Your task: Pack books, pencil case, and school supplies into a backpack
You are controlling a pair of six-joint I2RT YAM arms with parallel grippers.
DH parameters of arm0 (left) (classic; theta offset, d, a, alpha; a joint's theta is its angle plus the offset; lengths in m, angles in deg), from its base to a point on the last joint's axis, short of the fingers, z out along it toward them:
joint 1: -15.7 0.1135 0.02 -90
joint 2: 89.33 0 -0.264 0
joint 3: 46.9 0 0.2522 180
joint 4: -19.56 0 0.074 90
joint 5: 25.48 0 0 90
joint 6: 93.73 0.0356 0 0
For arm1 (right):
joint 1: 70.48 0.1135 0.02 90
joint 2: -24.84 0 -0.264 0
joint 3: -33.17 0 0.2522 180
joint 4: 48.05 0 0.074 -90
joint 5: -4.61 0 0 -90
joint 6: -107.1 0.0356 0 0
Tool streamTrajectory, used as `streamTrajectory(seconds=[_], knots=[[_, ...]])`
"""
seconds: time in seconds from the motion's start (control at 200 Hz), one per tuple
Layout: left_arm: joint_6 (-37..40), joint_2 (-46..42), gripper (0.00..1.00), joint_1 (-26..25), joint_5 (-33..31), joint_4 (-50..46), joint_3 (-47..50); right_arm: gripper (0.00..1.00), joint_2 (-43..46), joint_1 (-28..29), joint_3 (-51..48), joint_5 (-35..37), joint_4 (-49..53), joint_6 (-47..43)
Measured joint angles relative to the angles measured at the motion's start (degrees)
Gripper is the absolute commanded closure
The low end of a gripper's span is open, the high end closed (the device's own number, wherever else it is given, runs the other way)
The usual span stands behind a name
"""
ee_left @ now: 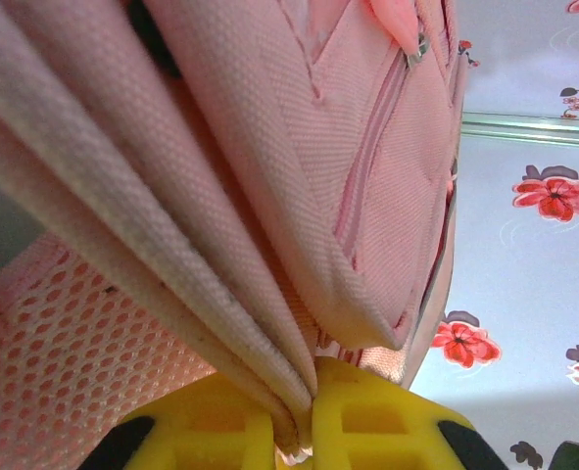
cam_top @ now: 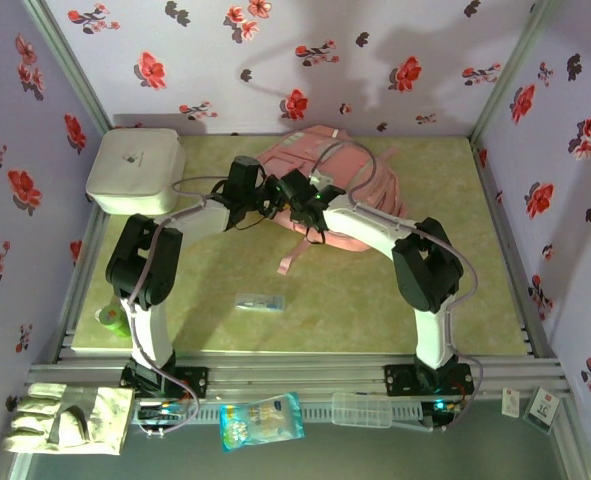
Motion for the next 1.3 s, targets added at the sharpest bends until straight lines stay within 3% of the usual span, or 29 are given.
streamTrajectory(seconds=[0.3,0.59,0.89,1.11,1.3], knots=[[0.04,0.0,0.89,-0.07,0.96,-0.42,0.0,0.94,3.3,-0.11,-5.07,-0.52,-3.21,-2.36],[1.33,0.0,0.89,-0.07,2.8,-1.86,-0.13,0.93,9.79,-1.86,-12.94,-4.61,-5.77,-3.45],[2.93,0.04,0.89,0.35,2.97,-3.58,-0.46,0.91,15.63,-5.57,-21.42,-3.65,-3.56,-3.26],[3.67,0.66,0.89,0.66,2.97,-4.81,-1.2,0.86,16.31,-6.73,-22.27,-3.87,-2.89,-4.52],[4.83,0.7,0.89,1.31,2.99,-5.81,-1.81,0.92,16.26,-6.93,-22.27,-4.22,-3.15,-8.04]])
